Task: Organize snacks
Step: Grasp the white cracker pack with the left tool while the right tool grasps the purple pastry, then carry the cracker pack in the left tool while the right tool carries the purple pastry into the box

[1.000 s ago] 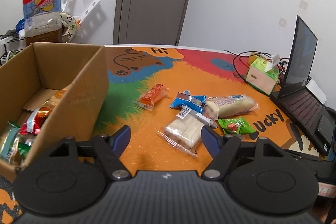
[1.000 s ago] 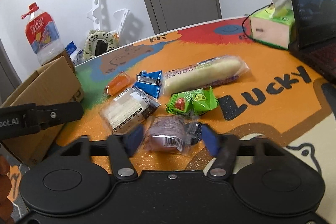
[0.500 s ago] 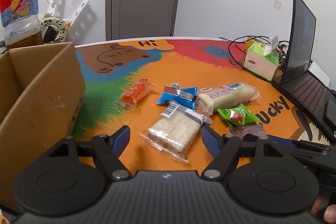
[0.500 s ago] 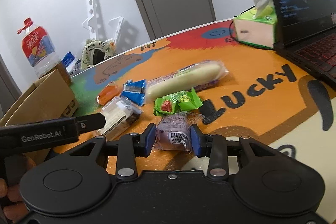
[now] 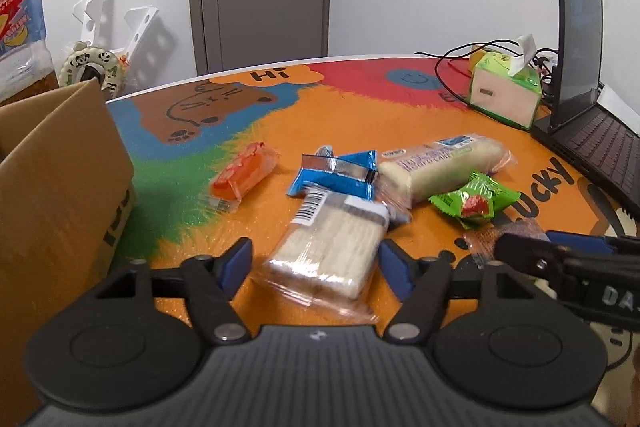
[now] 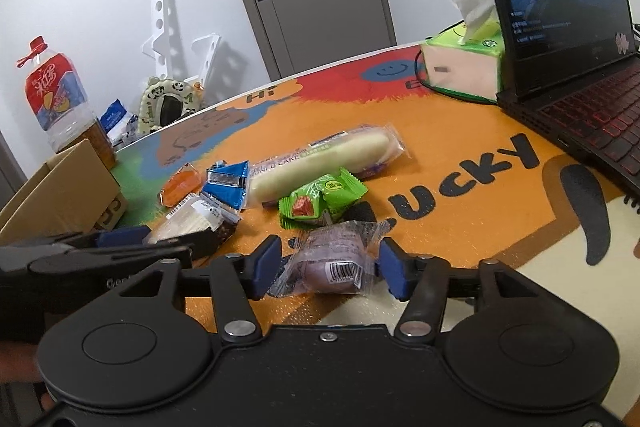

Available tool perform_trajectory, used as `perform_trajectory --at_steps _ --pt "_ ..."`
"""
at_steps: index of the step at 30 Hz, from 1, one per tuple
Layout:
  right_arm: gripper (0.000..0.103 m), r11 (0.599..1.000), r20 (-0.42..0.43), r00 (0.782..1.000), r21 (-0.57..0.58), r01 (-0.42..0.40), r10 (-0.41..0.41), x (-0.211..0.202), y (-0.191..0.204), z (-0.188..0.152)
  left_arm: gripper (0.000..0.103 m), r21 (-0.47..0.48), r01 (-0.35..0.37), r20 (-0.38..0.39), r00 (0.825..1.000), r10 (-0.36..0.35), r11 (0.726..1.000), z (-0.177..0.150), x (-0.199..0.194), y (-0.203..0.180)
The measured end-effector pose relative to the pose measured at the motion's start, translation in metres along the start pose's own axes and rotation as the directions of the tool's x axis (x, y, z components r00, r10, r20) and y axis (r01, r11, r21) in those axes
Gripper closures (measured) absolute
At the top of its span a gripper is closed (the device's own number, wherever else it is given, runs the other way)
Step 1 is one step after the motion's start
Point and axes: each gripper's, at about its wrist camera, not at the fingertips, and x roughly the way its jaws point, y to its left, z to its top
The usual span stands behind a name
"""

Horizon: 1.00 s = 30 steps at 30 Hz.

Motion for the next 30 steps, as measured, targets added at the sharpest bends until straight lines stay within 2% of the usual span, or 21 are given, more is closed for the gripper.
perform_trajectory --at_steps 3,6,7,10,15,30 --pt "0.045 1.000 -0.003 1.000 -0.016 0.008 -0.008 0.005 0.005 -0.002 0.055 0.010 0.019 0.003 1.000 -0.019 1.000 -0.003 -0.005 0.001" --pt "0.046 0.998 -0.006 1.000 -0.059 0.025 -0.025 0.008 0.013 -0.003 0.057 0.012 0.021 0.006 1.000 -0.021 1.000 -0.006 -0.008 0.003" --pt "0.055 0.997 -0.005 0.999 -0.068 0.034 -0.034 0.008 0.015 -0.003 0.057 0.005 0.022 0.006 1.000 -0.022 1.000 -0.007 -0.010 0.004" --pt "0.063 0.998 -0.012 1.000 -0.062 0.010 -0.011 0.005 0.015 -0.003 0.058 -0.014 0.032 0.001 0.999 -0.032 0.999 -0.010 -0.016 0.008" --pt "0.065 0.998 0.009 1.000 -0.063 -0.018 0.019 -0.009 0.022 -0.003 0.059 -0.068 0.054 0.002 0.999 -0.054 0.996 -0.014 -0.034 0.016" --pt "0.064 0.988 0.100 0.988 -0.114 -0.102 0.113 -0.040 0.067 0.011 0.059 -0.177 0.051 0.153 0.988 -0.024 0.983 -0.003 -0.109 0.049"
